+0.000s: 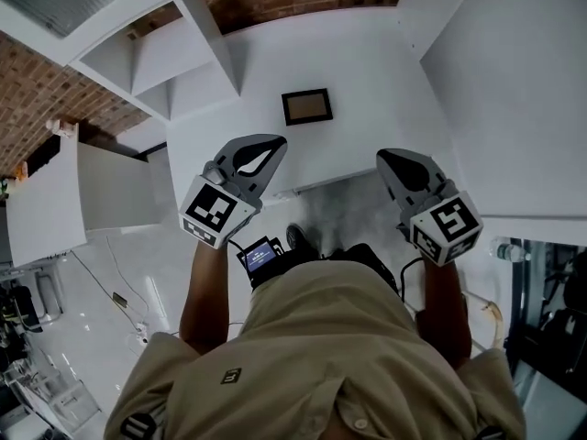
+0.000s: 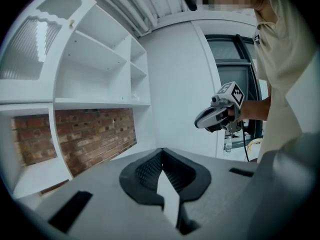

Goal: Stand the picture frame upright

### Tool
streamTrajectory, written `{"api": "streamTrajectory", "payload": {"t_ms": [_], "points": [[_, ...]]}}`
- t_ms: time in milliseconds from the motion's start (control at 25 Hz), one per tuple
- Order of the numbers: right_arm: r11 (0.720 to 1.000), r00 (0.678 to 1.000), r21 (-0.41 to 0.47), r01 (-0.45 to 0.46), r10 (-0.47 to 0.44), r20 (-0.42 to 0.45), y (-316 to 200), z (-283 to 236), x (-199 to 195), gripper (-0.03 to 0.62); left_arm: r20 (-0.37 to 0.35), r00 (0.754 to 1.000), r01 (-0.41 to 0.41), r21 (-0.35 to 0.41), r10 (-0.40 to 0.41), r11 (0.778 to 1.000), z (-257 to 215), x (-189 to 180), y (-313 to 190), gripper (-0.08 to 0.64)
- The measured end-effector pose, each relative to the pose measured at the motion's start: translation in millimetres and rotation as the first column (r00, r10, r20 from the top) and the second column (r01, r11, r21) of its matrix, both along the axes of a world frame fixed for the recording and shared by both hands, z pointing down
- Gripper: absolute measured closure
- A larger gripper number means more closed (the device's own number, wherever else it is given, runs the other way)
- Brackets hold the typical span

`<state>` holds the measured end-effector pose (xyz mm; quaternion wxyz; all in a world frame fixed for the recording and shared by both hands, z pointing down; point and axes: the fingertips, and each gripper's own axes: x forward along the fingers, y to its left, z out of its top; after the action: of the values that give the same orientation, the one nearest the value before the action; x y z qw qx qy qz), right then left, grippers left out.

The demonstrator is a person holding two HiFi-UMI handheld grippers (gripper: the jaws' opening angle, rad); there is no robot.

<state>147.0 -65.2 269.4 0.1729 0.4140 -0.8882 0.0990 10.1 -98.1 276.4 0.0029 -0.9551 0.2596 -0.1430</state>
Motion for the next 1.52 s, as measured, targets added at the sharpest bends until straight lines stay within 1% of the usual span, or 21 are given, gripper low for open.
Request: {"api": "streamTrajectory", "payload": {"t_ms": [120, 240, 320, 400, 560, 680, 840, 960, 1000, 1040, 1080, 1240, 1520], "points": [[1.0, 1.0, -0.003, -0.01, 0.01, -0.01, -21.1, 3.7, -11.2, 0.589, 0.007, 1.0, -0.008, 0.002, 0.008, 1.0, 10.2, -8.8, -23.0, 0.552], [1.0, 1.0, -0.029, 0.011, -0.012, -0.028, -39.4, 13.5, -22.9, 0.588, 0.007, 1.0, 0.007, -0.019, -0.006, 1.0, 21.2, -17.3, -41.6, 0.553], [0.999, 0.999, -0.049, 0.016, -0.018, -0.046, -58.6, 23.2, -23.6, 0.588, 0.004, 1.0, 0.019, -0.033, -0.019, 0.999, 28.5, -20.7, -58.1, 0.552], [0.997, 0.999, -0.07, 0.014, -0.017, -0.044, -80.5, 38.3, -22.3, 0.588, 0.011, 0.999, 0.032, -0.054, -0.032, 0.998, 40.9, -21.7, -75.5, 0.552], [0.99, 0.999, -0.139, 0.021, -0.028, -0.047, -122.9, 80.6, -19.6, 0.588, 0.037, 0.998, 0.059, -0.127, -0.055, 0.99, 76.2, -20.5, -107.3, 0.552], [0.98, 0.998, -0.195, 0.034, -0.042, -0.038, -157.8, 114.9, -17.3, 0.588, 0.067, 0.995, 0.085, -0.205, -0.073, 0.975, 111.5, -19.3, -132.6, 0.552], [0.958, 0.998, -0.282, 0.048, -0.059, -0.032, -203.7, 169.7, -14.0, 0.587, 0.094, 0.99, 0.131, -0.301, -0.107, 0.945, 165.8, -15.2, -172.0, 0.552], [0.934, 0.996, -0.354, 0.056, -0.078, -0.049, -222.7, 211.6, -16.7, 0.579, 0.117, 0.982, 0.18, -0.375, -0.146, 0.909, 208.3, -15.8, -186.8, 0.552], [0.924, 0.995, -0.379, 0.054, -0.083, -0.06, -224.0, 224.9, -18.1, 0.564, 0.127, 0.979, 0.195, -0.397, -0.157, 0.897, 220.6, -16.8, -185.8, 0.552], [0.915, 0.994, -0.401, 0.048, -0.084, -0.072, -225.0, 237.7, -18.9, 0.519, 0.139, 0.977, 0.208, -0.415, -0.164, 0.886, 232.1, -17.5, -184.2, 0.551], [0.907, 0.993, -0.419, 0.039, -0.082, -0.085, -226.9, 250.0, -19.1, 0.502, 0.152, 0.974, 0.217, -0.429, -0.167, 0.877, 243.4, -17.4, -183.7, 0.547], [0.877, 0.992, -0.481, 0.001, -0.061, -0.108, -244.3, 293.2, -20.0, 0.499, 0.202, 0.965, 0.247, -0.484, -0.168, 0.84, 286.2, -17.1, -194.8, 0.504], [0.827, 0.992, -0.562, -0.009, -0.063, -0.109, -262.1, 334.6, -28.5, 0.485, 0.252, 0.948, 0.303, -0.546, -0.193, 0.781, 323.6, -26.3, -218.6, 0.471]]}}
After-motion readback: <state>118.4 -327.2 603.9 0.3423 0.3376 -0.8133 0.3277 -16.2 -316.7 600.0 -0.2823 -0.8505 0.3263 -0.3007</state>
